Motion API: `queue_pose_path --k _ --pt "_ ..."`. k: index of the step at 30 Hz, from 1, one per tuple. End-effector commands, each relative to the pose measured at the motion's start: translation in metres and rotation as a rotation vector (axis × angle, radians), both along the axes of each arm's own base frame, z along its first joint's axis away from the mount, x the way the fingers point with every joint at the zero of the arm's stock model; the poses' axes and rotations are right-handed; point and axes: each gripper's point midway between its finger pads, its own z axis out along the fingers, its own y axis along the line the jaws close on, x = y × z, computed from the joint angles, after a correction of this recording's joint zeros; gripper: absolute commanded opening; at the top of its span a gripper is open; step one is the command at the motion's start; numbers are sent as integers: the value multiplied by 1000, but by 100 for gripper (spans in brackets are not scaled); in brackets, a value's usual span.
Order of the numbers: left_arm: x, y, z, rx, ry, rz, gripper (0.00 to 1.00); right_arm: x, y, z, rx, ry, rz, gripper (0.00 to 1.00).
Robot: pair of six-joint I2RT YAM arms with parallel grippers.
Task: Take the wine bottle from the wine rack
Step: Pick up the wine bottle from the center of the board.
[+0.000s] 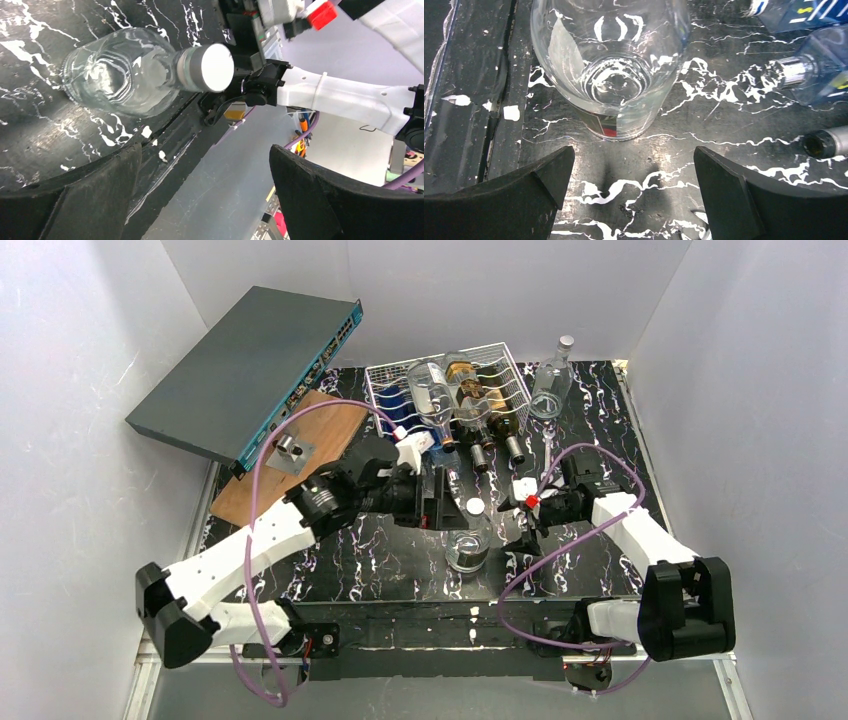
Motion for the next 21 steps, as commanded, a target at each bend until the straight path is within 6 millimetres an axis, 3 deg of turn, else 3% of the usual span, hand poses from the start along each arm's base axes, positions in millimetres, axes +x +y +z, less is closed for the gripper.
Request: queue_pose_path --k 1,11,21 --pt "4 24 1 12 -94 58 98 5 0 28 34 -35 -13 98" --pt "1 75 3 56 -226 183 98 8 -9 64 -10 -96 -108 98" --pt "-7 107 -15 93 -249 257 98 0 0 124 -7 -105 -76 98"
